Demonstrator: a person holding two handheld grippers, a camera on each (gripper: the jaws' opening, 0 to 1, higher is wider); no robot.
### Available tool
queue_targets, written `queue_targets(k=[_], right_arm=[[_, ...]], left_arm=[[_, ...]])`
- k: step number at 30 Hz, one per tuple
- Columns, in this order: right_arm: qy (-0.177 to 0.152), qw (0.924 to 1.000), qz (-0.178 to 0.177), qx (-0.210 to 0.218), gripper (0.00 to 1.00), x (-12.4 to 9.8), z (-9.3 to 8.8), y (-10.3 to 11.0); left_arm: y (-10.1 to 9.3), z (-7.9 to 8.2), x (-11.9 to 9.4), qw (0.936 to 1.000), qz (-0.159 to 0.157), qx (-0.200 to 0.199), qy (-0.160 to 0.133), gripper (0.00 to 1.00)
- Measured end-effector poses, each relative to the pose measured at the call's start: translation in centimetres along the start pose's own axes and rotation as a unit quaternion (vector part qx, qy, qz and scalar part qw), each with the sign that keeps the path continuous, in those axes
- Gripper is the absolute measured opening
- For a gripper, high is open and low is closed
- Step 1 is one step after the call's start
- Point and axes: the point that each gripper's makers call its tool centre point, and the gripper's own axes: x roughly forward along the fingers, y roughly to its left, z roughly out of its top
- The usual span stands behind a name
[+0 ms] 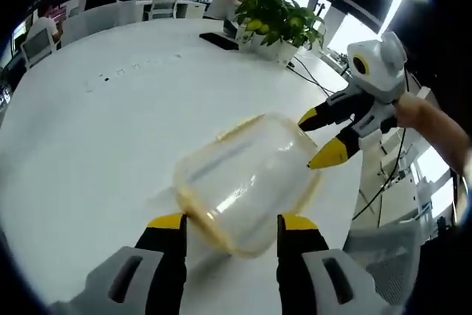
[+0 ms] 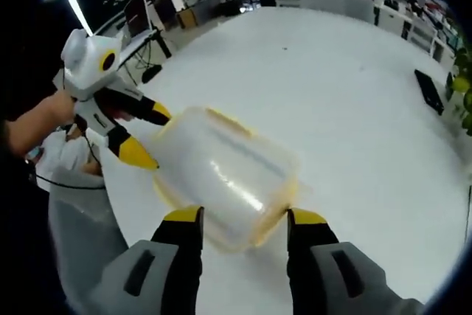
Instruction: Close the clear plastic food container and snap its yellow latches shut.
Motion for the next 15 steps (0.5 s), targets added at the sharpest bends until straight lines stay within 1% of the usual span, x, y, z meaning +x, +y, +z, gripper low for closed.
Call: queue_targets(k=[3,5,6,7,8,9,10,11,15], right_arm=[[0.000,1.0000,0.003,0.003,0.42,-0.01,0.03,0.12],[0.002,1.0000,0.004,0.008,0.42,0.15,0.07,0.09],[0.000,0.9997,0.006,0.023,0.42,0.41,0.10,0.11],[-0.002,0.9995,0.007,0.030,0.42,0.52,0.06,0.15],[-0.002,0.9985,0.021,0.052,0.42,0.50,-0.04,0.69],[-0.020,0.9962,0.021,0.083,0.43,0.23,0.29,0.54],[-0.032,0.9955,0.022,0.087,0.44,0.49,0.35,0.56],[-0.030,0.9971,0.017,0.068,0.44,0.34,0.18,0.56],[-0.027,0.9970,0.014,0.071,0.45,0.38,0.36,0.60]], left_arm=[[-0.11,0.07,0.01,1.0000,-0.002,0.006,0.000,0.43],[-0.26,0.09,0.21,1.0000,-0.007,-0.004,0.004,0.41],[-0.43,0.16,-0.06,0.9996,-0.007,-0.025,0.005,0.41],[-0.55,-0.04,-0.35,0.9999,-0.005,-0.009,0.013,0.41],[-0.69,0.00,-0.44,0.9998,-0.003,-0.009,0.015,0.41],[-0.62,0.02,-0.39,0.9998,-0.004,-0.011,0.015,0.41],[-0.83,0.03,-0.43,0.9998,-0.004,-0.010,0.018,0.41],[-0.93,0.03,-0.51,0.9998,-0.003,-0.009,0.018,0.41],[-0.82,-0.01,-0.26,0.9998,0.000,-0.010,0.018,0.42]])
